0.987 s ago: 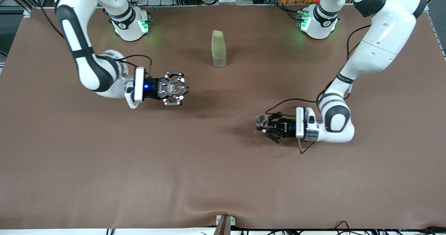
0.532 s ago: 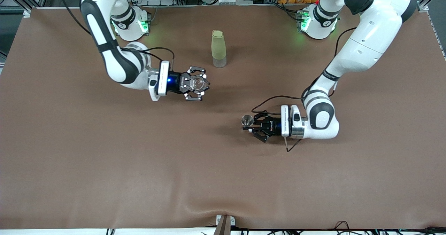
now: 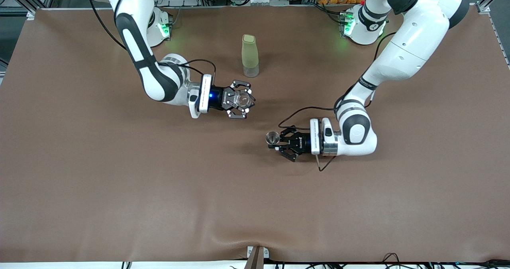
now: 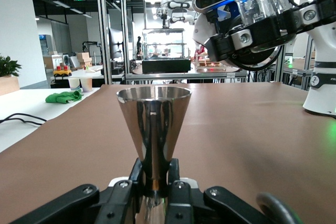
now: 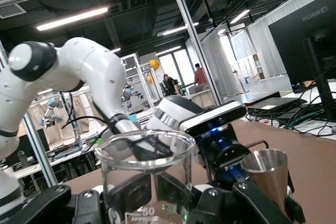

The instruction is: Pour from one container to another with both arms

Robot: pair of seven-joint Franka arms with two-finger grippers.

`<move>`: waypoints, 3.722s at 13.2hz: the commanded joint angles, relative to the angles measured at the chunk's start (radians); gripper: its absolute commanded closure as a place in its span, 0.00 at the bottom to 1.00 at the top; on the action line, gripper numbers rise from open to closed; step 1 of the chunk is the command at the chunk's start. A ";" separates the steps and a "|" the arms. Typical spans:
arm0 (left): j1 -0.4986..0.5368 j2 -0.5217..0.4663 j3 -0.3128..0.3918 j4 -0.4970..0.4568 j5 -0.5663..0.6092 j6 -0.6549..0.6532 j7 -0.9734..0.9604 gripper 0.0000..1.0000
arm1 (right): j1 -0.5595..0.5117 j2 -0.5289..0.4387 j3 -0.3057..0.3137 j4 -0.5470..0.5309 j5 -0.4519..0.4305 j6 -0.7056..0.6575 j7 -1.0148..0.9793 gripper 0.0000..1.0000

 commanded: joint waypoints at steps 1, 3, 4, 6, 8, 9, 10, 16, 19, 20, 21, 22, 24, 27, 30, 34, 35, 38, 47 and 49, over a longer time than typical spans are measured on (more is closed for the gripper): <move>-0.029 -0.001 0.003 -0.001 -0.047 0.033 0.028 1.00 | 0.028 0.059 -0.010 0.064 0.072 -0.001 -0.031 1.00; -0.038 0.019 0.003 -0.001 -0.095 0.034 0.062 1.00 | 0.038 0.087 -0.010 0.098 0.100 0.007 -0.034 1.00; -0.055 0.027 0.006 -0.003 -0.141 0.034 0.103 1.00 | 0.040 0.090 -0.008 0.112 0.102 0.036 -0.034 1.00; -0.065 0.034 0.009 -0.001 -0.172 0.034 0.122 1.00 | 0.054 0.093 -0.007 0.133 0.134 0.080 -0.034 1.00; -0.069 0.036 0.011 -0.001 -0.175 0.034 0.123 1.00 | 0.063 0.108 -0.004 0.161 0.152 0.102 -0.034 1.00; -0.072 0.036 0.011 -0.001 -0.175 0.034 0.123 1.00 | 0.063 0.116 0.002 0.173 0.152 0.113 -0.034 1.00; -0.072 0.037 0.011 -0.003 -0.175 0.034 0.123 1.00 | 0.063 0.124 0.006 0.184 0.154 0.125 -0.034 1.00; -0.072 0.051 0.011 -0.001 -0.178 0.034 0.143 1.00 | 0.086 0.162 0.013 0.242 0.207 0.151 -0.034 1.00; -0.072 0.051 0.011 -0.003 -0.179 0.034 0.148 1.00 | 0.092 0.165 0.036 0.261 0.236 0.192 -0.034 1.00; -0.072 0.051 0.011 -0.003 -0.179 0.034 0.149 1.00 | 0.094 0.165 0.038 0.261 0.241 0.192 -0.034 1.00; -0.072 0.051 0.011 -0.003 -0.179 0.034 0.152 1.00 | 0.094 0.165 0.039 0.261 0.243 0.194 -0.032 1.00; -0.071 0.051 0.011 -0.003 -0.181 0.034 0.154 1.00 | 0.092 0.165 0.042 0.258 0.243 0.197 -0.026 1.00; -0.071 0.051 0.011 -0.003 -0.184 0.033 0.154 1.00 | 0.091 0.164 0.067 0.255 0.267 0.214 -0.003 1.00; -0.071 0.051 0.011 -0.005 -0.195 0.033 0.154 1.00 | 0.092 0.158 0.081 0.253 0.283 0.222 0.107 1.00; -0.069 0.051 0.011 -0.006 -0.195 0.033 0.156 1.00 | 0.091 0.154 0.091 0.252 0.284 0.225 0.227 1.00; -0.052 0.048 0.011 -0.018 -0.190 0.021 0.183 1.00 | 0.089 0.154 0.092 0.252 0.304 0.225 0.326 1.00; -0.048 0.048 0.011 -0.020 -0.189 0.016 0.191 1.00 | 0.090 0.154 0.092 0.252 0.324 0.225 0.342 1.00; -0.037 0.047 0.012 -0.034 -0.179 0.010 0.192 1.00 | 0.091 0.150 0.101 0.253 0.379 0.272 0.374 1.00; -0.035 0.042 0.012 -0.055 -0.179 -0.013 0.205 1.00 | 0.091 0.148 0.125 0.255 0.462 0.289 0.455 1.00; -0.032 0.042 0.012 -0.055 -0.179 -0.013 0.206 1.00 | 0.089 0.148 0.127 0.255 0.462 0.289 0.495 1.00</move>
